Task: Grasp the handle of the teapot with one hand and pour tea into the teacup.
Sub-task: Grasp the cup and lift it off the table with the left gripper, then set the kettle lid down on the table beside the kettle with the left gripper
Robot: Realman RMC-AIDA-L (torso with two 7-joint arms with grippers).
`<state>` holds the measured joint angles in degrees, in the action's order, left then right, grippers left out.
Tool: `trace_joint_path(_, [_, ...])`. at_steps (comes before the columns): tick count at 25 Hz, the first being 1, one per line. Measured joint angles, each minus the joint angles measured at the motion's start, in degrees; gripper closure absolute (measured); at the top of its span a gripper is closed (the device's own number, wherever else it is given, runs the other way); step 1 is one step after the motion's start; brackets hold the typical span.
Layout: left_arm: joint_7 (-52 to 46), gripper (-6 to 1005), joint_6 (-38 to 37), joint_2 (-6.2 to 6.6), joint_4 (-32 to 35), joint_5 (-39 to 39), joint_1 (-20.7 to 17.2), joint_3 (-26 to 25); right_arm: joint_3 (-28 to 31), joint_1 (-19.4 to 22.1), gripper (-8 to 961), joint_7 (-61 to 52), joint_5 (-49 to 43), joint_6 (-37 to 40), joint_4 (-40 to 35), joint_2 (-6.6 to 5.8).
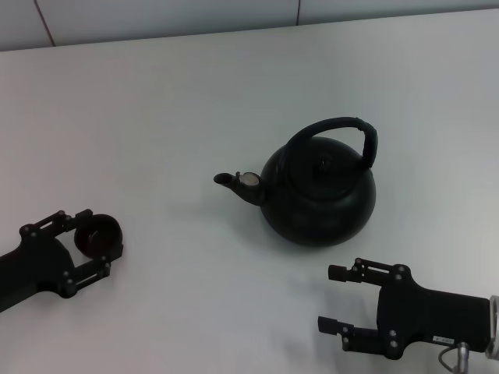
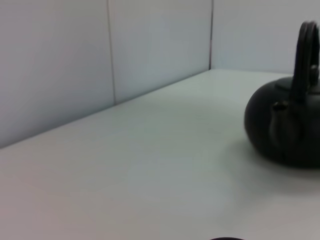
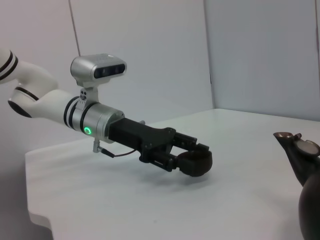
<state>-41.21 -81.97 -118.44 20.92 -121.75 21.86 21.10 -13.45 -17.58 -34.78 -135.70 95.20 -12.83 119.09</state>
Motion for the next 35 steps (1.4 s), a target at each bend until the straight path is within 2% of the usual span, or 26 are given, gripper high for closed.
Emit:
trace_joint_path(5, [-0.12, 304, -0.60, -0.06, -0.03, 0.01, 0.39, 0.00, 0.00, 0.08, 230, 0.05, 0.00, 0.00, 0.09, 0.00])
trace_joint_path(7, [-0.27, 304, -1.18, -0.13, -2.29, -0.20, 3.08, 0.52, 0.00, 0.09, 230, 0.07, 0.00, -0.01, 0.09, 0.00])
trace_joint_path(13, [0.22, 303, 0.29, -0.34, -5.70, -0.05, 6.76, 3.57, 0.00, 0.09, 231, 0.11, 0.00, -0.03, 0.08, 0.00])
trace_joint_path(23, [0.63, 302, 4.79, -0.39, -9.44, -0.26, 10.42, 4.14, 0.00, 0.09, 232, 0.21, 0.00, -0.02, 0.11, 0.08])
trace_joint_path(35, [1.39, 301, 9.93, -0.65, -11.98, 0.03, 12.23, 4.04, 0.00, 0.04, 231, 0.25, 0.00, 0.04, 0.18, 0.04])
